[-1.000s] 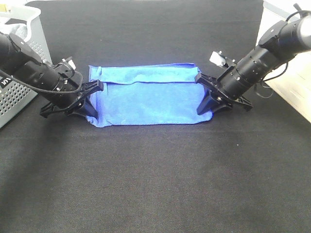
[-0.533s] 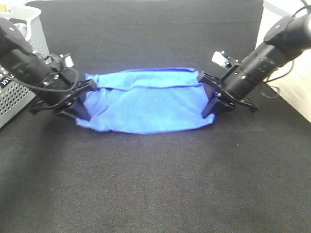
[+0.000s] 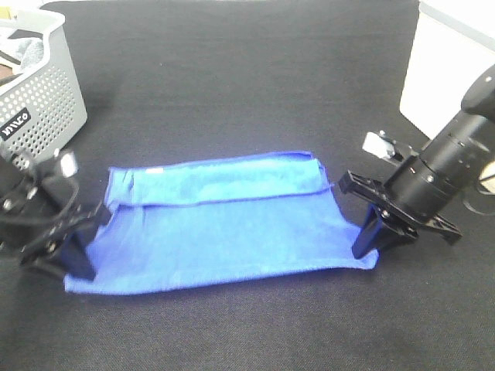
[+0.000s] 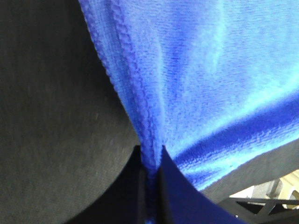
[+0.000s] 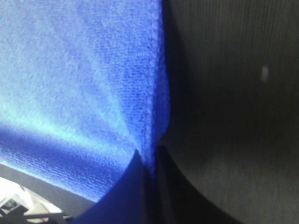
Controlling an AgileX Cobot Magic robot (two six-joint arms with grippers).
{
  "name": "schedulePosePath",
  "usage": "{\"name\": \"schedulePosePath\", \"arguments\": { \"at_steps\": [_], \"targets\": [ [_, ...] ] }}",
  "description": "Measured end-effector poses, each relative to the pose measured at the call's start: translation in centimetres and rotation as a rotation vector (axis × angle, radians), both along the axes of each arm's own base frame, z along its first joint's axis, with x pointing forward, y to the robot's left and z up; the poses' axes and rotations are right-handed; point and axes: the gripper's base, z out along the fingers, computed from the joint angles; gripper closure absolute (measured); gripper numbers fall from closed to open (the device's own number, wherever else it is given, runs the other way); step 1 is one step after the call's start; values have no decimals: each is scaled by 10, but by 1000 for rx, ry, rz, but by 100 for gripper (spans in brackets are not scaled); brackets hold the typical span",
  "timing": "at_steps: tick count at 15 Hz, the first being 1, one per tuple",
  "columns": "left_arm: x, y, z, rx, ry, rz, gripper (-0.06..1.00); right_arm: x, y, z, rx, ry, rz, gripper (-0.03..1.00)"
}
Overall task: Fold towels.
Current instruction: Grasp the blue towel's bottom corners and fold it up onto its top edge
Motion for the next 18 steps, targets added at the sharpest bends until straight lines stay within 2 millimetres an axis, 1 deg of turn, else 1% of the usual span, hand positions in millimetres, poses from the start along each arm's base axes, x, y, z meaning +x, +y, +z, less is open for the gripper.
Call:
{"name": "schedulePosePath", "arguments": {
  "at_steps": [2, 3, 4, 5, 6, 7, 8, 9, 11, 12, 13, 14, 16, 17, 18],
  "targets": [
    [0, 1, -1, 9, -13, 19, 93, 1, 0, 2, 0, -26, -5, 97],
    [5, 1, 1, 10, -34, 31, 93, 5, 0, 5, 2, -39, -5, 97],
    [14, 0, 6, 13, -71, 49, 93, 12, 1, 10, 5, -69, -5, 97],
    [14, 0, 6, 13, -71, 49, 93, 12, 1, 10, 5, -69, -5, 97],
    [24, -1, 13, 16, -112, 66, 93, 23, 2, 18, 9, -118, -2, 97],
    [41, -1, 24, 24, -182, 96, 93, 41, 4, 31, 15, -186, -1, 97],
    [53, -2, 30, 28, -222, 118, 93, 56, 6, 39, 23, -233, 0, 97],
    [67, -3, 35, 32, -261, 130, 93, 72, 8, 43, 26, -264, 8, 97],
    [95, -6, 35, 33, -307, 131, 93, 98, 11, 38, 30, -287, 18, 97],
    [109, -8, 32, 32, -321, 132, 93, 110, 13, 36, 32, -300, 21, 97],
    [119, -10, 27, 32, -324, 141, 93, 118, 14, 30, 30, -302, 25, 97],
    [125, -10, 22, 33, -319, 146, 93, 125, 15, 24, 29, -306, 26, 97],
    [132, -11, 8, 40, -296, 151, 93, 130, 15, 15, 26, -292, 18, 97],
    [132, -11, 2, 42, -276, 156, 90, 130, 15, 11, 25, -279, 12, 94],
    [131, -11, -2, 44, -262, 156, 83, 130, 15, 9, 23, -272, 14, 86]
  ]
}}
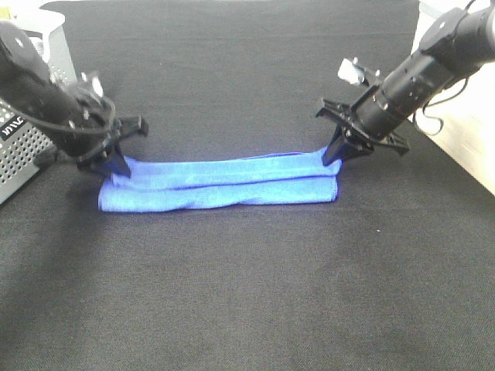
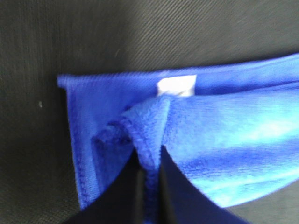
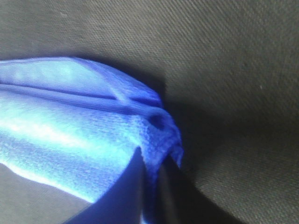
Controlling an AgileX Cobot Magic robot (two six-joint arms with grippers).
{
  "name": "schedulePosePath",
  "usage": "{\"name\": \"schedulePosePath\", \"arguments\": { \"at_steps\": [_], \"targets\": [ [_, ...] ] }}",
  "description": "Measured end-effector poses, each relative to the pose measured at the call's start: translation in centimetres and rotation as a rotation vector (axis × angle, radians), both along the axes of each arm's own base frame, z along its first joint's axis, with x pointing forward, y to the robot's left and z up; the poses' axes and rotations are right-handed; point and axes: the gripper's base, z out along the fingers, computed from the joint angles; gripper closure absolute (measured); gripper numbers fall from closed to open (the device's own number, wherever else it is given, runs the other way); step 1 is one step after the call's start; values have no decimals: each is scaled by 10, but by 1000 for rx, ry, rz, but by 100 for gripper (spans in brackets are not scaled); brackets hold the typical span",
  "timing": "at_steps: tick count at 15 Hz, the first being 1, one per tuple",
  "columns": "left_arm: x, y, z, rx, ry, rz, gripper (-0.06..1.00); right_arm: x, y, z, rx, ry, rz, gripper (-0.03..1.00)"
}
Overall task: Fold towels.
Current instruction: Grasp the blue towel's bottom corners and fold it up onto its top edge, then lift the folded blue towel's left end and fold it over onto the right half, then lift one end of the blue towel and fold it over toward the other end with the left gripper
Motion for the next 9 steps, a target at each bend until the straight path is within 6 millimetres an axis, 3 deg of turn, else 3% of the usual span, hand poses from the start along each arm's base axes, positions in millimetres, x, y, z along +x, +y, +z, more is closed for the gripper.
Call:
{"name": "schedulePosePath", "arguments": {
  "at_steps": [1, 2, 4, 7, 9],
  "targets": [
    [0, 0, 0, 2, 1, -1, 69, -1, 0, 0, 2, 8, 4, 71],
    [2, 0, 2, 0, -9, -3, 46, -1, 1, 2, 7, 18, 12, 46],
    [5, 0, 10, -2, -31, 2, 20, -4, 2, 5, 22, 55, 36, 19],
    [4, 1, 30, 18, -67, -14, 13, -5, 3, 15, 27, 73, 68, 11],
    [1, 4, 27, 52, -31, -29, 13, -5, -5, 20, 13, 80, 43, 11]
  ]
}}
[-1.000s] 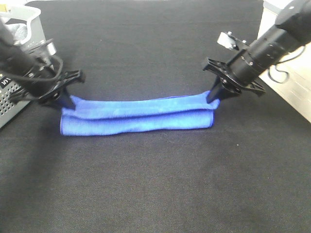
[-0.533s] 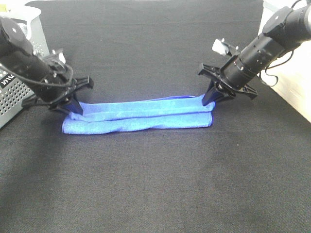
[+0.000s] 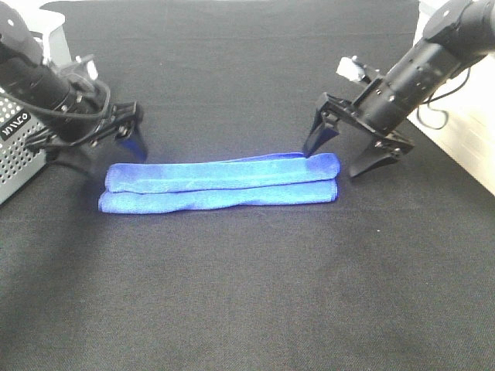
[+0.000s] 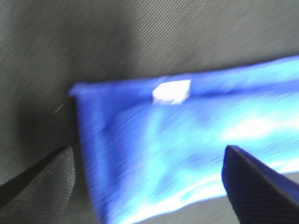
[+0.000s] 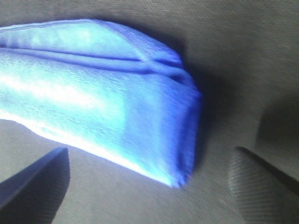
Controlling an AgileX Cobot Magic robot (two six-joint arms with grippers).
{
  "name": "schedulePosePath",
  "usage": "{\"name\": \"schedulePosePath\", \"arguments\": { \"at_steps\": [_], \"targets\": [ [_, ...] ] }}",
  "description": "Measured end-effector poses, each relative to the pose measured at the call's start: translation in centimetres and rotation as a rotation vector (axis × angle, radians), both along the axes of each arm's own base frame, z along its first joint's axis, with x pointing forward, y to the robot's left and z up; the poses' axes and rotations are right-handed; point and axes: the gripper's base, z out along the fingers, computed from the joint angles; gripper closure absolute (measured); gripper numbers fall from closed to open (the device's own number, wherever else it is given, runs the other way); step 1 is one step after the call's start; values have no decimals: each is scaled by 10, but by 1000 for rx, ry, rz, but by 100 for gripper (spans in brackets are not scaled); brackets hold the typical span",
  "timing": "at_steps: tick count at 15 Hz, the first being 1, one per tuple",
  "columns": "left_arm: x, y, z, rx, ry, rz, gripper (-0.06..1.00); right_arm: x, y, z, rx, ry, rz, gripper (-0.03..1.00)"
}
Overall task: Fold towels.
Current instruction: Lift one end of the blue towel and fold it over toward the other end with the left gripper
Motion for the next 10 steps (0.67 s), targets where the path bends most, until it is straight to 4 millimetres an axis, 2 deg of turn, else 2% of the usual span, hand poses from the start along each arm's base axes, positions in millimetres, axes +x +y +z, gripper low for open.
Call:
{"name": "schedulePosePath", "arguments": {
  "at_steps": [3, 7, 10],
  "targets": [
    [-3, 4, -13, 47, 15, -3, 13, 0, -12, 1, -15, 14, -15, 11],
    [-3, 5, -22, 57, 9, 6, 13, 0, -13, 1, -27, 16, -6, 11],
    [-1, 1, -41, 3, 44, 63, 14, 0, -13, 0, -30, 8, -11, 11]
  ]
}}
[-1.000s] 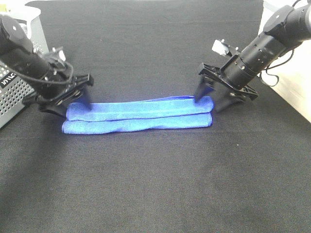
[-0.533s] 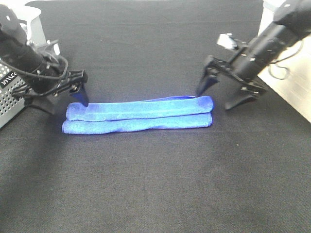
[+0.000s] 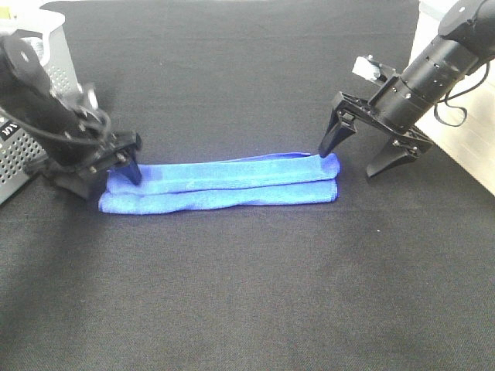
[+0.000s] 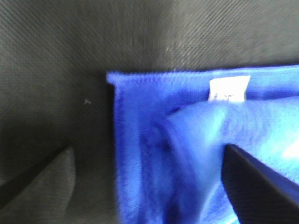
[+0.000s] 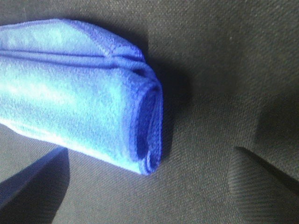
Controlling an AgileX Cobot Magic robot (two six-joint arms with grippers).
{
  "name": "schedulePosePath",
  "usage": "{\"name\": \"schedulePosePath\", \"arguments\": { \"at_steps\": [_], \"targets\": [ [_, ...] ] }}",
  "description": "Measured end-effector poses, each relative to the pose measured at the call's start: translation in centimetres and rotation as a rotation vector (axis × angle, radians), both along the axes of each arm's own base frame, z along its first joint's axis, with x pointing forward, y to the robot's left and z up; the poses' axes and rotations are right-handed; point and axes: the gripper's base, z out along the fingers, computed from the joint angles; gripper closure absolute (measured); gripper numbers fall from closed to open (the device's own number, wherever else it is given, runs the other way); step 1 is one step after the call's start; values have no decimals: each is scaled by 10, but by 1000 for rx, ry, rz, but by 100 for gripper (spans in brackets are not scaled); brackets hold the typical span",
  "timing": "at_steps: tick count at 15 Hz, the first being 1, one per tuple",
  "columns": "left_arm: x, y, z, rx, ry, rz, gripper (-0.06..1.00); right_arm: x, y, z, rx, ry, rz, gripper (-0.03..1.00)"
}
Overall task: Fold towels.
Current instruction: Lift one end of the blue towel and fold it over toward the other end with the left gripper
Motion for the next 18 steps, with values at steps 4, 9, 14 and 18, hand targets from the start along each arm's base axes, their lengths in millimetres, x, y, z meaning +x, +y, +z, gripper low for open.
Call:
{"name": "schedulePosePath", "arguments": {
  "at_steps": [4, 9, 14, 18],
  "targets": [
    [4, -7, -5, -85, -12, 30, 39, 2, 0, 0, -4, -19, -10, 11],
    [4, -8, -10, -104, -4, 49, 86, 2, 0, 0, -5, -23, -12, 11],
    [1, 3, 35, 29, -89, -13, 86, 3, -1, 0, -6, -28, -16, 11],
    [-3, 12, 92, 134, -97, -15, 86, 3, -1, 0, -6, -28, -16, 11]
  ]
}}
